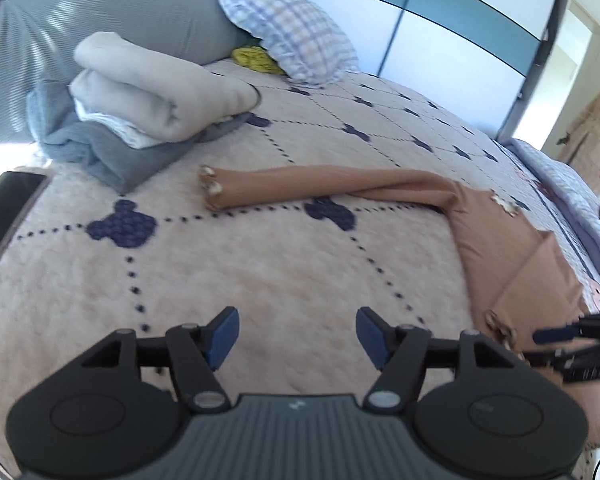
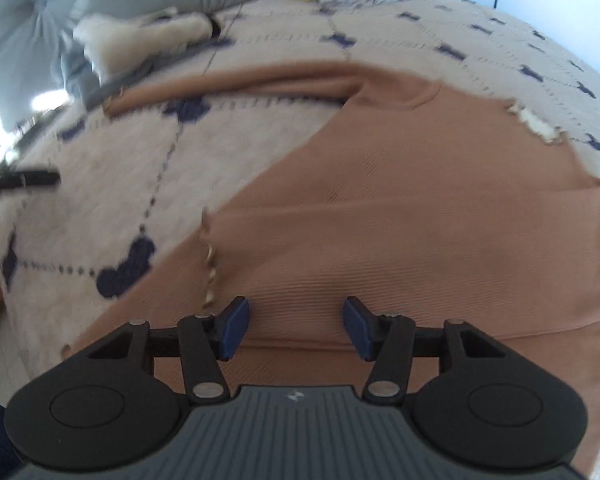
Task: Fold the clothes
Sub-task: 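Grasp the other sleeve cuff with the left gripper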
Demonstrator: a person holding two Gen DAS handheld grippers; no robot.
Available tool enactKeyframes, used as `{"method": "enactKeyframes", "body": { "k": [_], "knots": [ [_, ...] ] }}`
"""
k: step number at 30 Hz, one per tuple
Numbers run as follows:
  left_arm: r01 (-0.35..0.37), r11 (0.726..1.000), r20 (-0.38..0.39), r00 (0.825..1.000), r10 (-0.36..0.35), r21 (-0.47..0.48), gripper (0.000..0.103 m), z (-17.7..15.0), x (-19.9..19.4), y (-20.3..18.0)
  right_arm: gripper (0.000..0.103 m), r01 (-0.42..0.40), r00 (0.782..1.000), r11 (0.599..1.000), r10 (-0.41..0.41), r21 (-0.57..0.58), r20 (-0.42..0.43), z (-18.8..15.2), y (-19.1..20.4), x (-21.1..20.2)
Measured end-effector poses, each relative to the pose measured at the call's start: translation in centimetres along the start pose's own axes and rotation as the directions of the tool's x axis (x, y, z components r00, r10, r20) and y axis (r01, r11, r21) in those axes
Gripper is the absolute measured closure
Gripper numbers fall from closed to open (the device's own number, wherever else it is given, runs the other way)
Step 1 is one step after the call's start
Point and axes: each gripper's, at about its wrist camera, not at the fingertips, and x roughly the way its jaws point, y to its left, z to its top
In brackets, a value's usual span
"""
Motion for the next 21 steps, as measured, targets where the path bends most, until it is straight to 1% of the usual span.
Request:
{"method": "enactKeyframes", "body": {
  "k": [1, 2, 4, 6, 7, 10, 11, 12, 13, 14, 15, 16, 18, 20, 21],
  "knots": [
    [-0.015, 1.000, 0.008, 1.000, 0.015, 0.000, 0.034, 0.5, 0.4, 0.4, 0.045, 0.013, 1.000, 1.000, -0.013, -0.021, 0.013, -0.2, 0.3, 0.0],
    [-0.032, 1.000, 0.016, 0.999, 0.032, 0.001, 0.034, 1.1, 1.0, 0.7, 0.045, 0.009, 1.000, 1.000, -0.009, -0.017, 0.022, -0.3, 0.2, -0.2],
    [-0.066, 0.998, 0.035, 0.997, 0.066, -0.005, 0.029, 2.4, 2.2, 1.3, 0.045, -0.015, 0.999, 1.000, 0.015, 0.016, 0.035, -0.7, -0.6, -0.5],
    [-0.096, 0.995, 0.052, 0.994, 0.097, -0.036, 0.025, 3.8, 3.9, 2.0, 0.045, -0.041, 0.998, 0.998, 0.038, 0.057, 0.047, -1.1, -1.5, -0.8],
    [-0.103, 0.993, 0.059, 0.993, 0.106, -0.060, 0.024, 4.6, 4.8, 2.3, 0.045, -0.041, 0.998, 0.997, 0.037, 0.066, 0.054, -1.3, -1.8, -1.1],
    [-0.148, 0.988, 0.065, 0.987, 0.150, -0.037, 0.021, 6.4, 8.2, 2.0, 0.045, -0.020, 0.997, 0.996, 0.013, 0.090, 0.075, -2.0, -2.0, -2.3],
    [-0.187, 0.982, 0.051, 0.981, 0.188, -0.026, 0.021, 6.9, 9.3, 1.9, 0.045, -0.012, 0.997, 0.995, 0.003, 0.103, 0.083, -2.5, -2.2, -2.7],
    [-0.233, 0.972, 0.033, 0.972, 0.234, -0.014, 0.025, 7.3, 10.3, 1.7, 0.045, -0.008, 0.996, 0.993, -0.003, 0.121, 0.091, -2.9, -2.5, -3.1],
    [-0.251, 0.968, 0.022, 0.968, 0.251, -0.014, 0.046, 7.7, 11.1, 1.6, 0.045, -0.010, 0.995, 0.989, -0.005, 0.146, 0.103, -3.5, -2.9, -3.8],
    [-0.233, 0.972, 0.020, 0.972, 0.234, -0.017, 0.063, 8.1, 11.4, 1.3, 0.045, -0.015, 0.993, 0.985, -0.005, 0.173, 0.119, -4.2, -3.4, -4.5],
    [-0.213, 0.977, 0.023, 0.977, 0.213, -0.018, 0.091, 8.6, 11.6, 1.0, 0.045, -0.024, 0.990, 0.979, -0.004, 0.201, 0.138, -4.9, -3.8, -5.2],
    [-0.219, 0.976, 0.034, 0.975, 0.219, -0.004, 0.096, 9.2, 11.5, 0.3, 0.045, -0.035, 0.987, 0.972, -0.002, 0.232, 0.158, -5.7, -4.3, -5.9],
    [-0.236, 0.971, 0.082, 0.969, 0.233, 0.028, 0.097, 10.6, 10.8, -1.1, 0.045, -0.045, 0.983, 0.958, -0.009, 0.284, 0.186, -7.1, -5.3, -7.0],
    [-0.201, 0.979, 0.135, 0.971, 0.196, 0.023, 0.097, 12.4, 9.2, -2.3, 0.045, -0.044, 0.978, 0.942, -0.026, 0.333, 0.205, -8.3, -6.2, -7.9],
    [-0.160, 0.987, 0.156, 0.975, 0.157, 0.006, 0.097, 13.4, 8.0, -2.7, 0.045, -0.044, 0.976, 0.933, -0.036, 0.356, 0.213, -8.9, -6.7, -8.2]
  ]
}}
